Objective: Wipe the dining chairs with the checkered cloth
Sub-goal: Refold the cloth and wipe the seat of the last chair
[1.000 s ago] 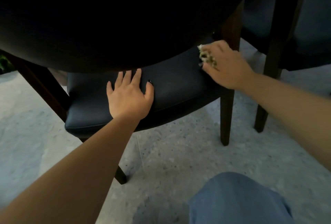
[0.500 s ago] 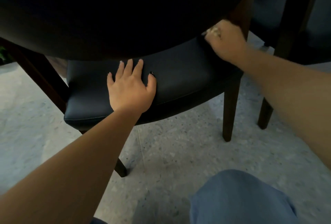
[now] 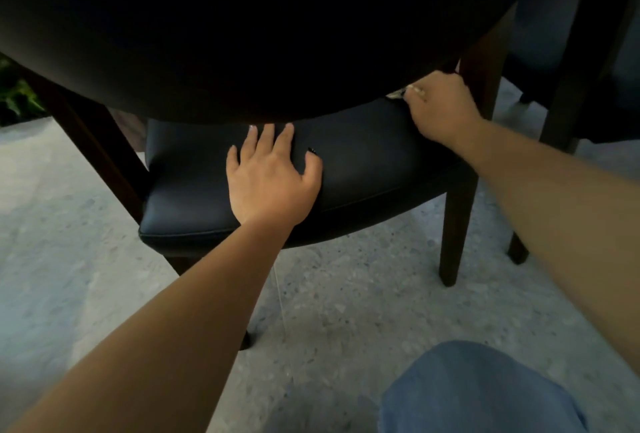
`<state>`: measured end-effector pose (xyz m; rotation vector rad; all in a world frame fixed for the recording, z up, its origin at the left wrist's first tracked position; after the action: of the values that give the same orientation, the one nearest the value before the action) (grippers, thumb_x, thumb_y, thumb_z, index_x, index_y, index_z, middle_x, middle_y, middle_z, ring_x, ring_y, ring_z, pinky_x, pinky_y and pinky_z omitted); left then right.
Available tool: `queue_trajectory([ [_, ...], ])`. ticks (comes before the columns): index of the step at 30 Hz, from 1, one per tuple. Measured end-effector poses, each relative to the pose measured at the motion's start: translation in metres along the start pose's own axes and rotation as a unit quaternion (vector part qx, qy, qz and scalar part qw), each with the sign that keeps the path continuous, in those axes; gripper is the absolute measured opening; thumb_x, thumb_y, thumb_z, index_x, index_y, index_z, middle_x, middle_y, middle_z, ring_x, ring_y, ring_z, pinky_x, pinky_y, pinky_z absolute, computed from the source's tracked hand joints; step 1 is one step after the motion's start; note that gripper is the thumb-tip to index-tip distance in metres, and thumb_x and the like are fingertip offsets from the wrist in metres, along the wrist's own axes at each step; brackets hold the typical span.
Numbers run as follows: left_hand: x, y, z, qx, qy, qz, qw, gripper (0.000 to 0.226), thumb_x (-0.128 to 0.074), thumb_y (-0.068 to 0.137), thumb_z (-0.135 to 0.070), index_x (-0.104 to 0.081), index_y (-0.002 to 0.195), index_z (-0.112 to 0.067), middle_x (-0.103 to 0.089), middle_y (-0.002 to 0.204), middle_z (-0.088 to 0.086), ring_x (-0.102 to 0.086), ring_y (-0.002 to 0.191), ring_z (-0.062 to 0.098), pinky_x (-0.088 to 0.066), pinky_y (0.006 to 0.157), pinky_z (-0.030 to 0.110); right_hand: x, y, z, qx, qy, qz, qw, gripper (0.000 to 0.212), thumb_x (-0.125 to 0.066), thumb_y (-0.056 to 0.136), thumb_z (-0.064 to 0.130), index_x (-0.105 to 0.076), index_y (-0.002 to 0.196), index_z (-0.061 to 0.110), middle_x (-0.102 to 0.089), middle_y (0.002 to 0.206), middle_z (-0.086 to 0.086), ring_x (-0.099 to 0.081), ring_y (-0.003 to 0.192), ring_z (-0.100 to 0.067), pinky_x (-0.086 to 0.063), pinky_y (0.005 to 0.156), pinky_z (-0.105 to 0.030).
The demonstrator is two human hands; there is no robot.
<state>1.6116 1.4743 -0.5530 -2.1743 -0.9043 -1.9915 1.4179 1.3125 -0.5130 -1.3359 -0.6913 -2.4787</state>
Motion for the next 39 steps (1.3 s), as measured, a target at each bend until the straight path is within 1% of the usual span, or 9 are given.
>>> queue_trajectory([
  [5,0.003,-0.001,-0.001,-0.001,0.000,0.008,1.000,0.068,-0.021,0.089,-0.058,-0.035,0.148,-0.028,-0.031,0.157,-0.001,-0.018,0.147,0.019,-0.012,0.119,0.044,-0.039,-0.023,0.075,0.132,-0.012,0.071,0.989,0.032,-0.041,0.100,0.016,-0.061,0.123,0.011,-0.062,0.120,-0.008,-0.055,0.111,-0.023,-0.039,0.092,-0.029],
  [9,0.002,-0.002,-0.001,-0.004,-0.004,0.010,1.000,0.068,-0.021,0.089,-0.057,-0.035,0.149,-0.027,-0.031,0.157,0.000,-0.018,0.147,0.019,-0.012,0.119,0.043,-0.007,-0.015,0.064,0.114,0.004,0.048,0.992,0.026,-0.042,0.099,0.013,-0.067,0.095,0.009,-0.054,0.072,0.006,-0.050,0.064,-0.008,-0.050,0.070,-0.025],
  [13,0.001,-0.001,0.000,0.004,-0.005,0.000,1.000,0.068,-0.022,0.088,-0.057,-0.038,0.147,-0.028,-0.033,0.156,0.000,-0.020,0.147,0.020,-0.013,0.119,0.044,0.011,0.001,0.002,0.002,-0.068,0.017,0.998,0.023,-0.037,0.099,0.012,-0.057,0.089,0.007,-0.055,0.086,-0.005,-0.054,0.082,-0.023,-0.045,0.067,-0.035],
  [16,0.002,-0.001,0.000,0.004,-0.007,-0.003,1.000,0.067,-0.023,0.088,-0.057,-0.039,0.146,-0.027,-0.035,0.155,0.000,-0.022,0.146,0.020,-0.014,0.118,0.044,-0.002,-0.010,-0.007,-0.021,-0.067,-0.017,0.997,0.026,-0.039,0.099,0.011,-0.061,0.111,0.006,-0.061,0.110,-0.014,-0.056,0.103,-0.029,-0.043,0.090,-0.039],
  [20,0.002,-0.001,-0.001,-0.004,-0.004,0.004,1.000,0.067,-0.022,0.089,-0.056,-0.037,0.147,-0.027,-0.033,0.156,0.000,-0.020,0.147,0.020,-0.013,0.119,0.044,-0.002,-0.043,0.003,0.064,0.030,0.022,0.997,0.035,-0.045,0.097,0.008,-0.055,0.131,0.013,-0.055,0.133,-0.006,-0.047,0.124,-0.014,-0.030,0.101,-0.015],
  [23,0.003,-0.002,-0.003,-0.012,0.002,0.008,1.000,0.067,-0.023,0.089,-0.055,-0.037,0.148,-0.025,-0.033,0.156,0.003,-0.020,0.147,0.022,-0.014,0.119,0.045,0.024,-0.075,-0.033,-0.020,0.121,-0.069,0.990,0.036,-0.043,0.098,0.011,-0.053,0.132,0.019,-0.051,0.126,0.010,-0.039,0.110,0.013,-0.022,0.087,0.010],
  [28,0.009,-0.010,-0.021,-0.116,0.012,0.008,0.993,0.068,-0.021,0.089,-0.056,-0.040,0.146,-0.024,-0.036,0.154,0.001,-0.024,0.145,0.019,-0.017,0.118,0.043,0.006,-0.115,-0.100,-0.389,0.289,-0.203,0.851,0.042,-0.042,0.097,0.007,-0.048,0.137,0.021,-0.056,0.130,-0.002,-0.053,0.120,-0.018,-0.040,0.103,-0.028],
  [33,0.009,-0.009,-0.023,-0.131,0.020,0.009,0.991,0.065,-0.024,0.091,-0.054,-0.042,0.145,-0.025,-0.039,0.152,-0.001,-0.029,0.144,0.018,-0.022,0.117,0.042,-0.072,-0.151,-0.037,-0.490,0.500,-0.209,0.682,0.050,-0.043,0.089,-0.008,-0.048,0.134,0.013,-0.058,0.127,-0.012,-0.058,0.112,-0.028,-0.047,0.091,-0.030],
  [39,0.011,-0.012,-0.026,-0.129,0.006,0.009,0.992,0.059,-0.028,0.092,-0.043,-0.045,0.144,-0.022,-0.041,0.151,0.000,-0.030,0.143,0.017,-0.023,0.117,0.041,-0.135,-0.192,0.030,-0.509,0.664,-0.023,0.547,0.027,-0.046,0.091,-0.002,-0.065,0.104,0.013,-0.068,0.099,-0.009,-0.068,0.089,-0.021,-0.057,0.081,-0.037],
])
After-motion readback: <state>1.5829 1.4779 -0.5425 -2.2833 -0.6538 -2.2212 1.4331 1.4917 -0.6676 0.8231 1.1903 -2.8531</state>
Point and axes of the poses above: each hand's wrist, its own y-axis towards the middle knuckle, its own x-axis out of the back of the hand, z = x × y, the point moved 7 cm from there along y, towards the middle knuckle
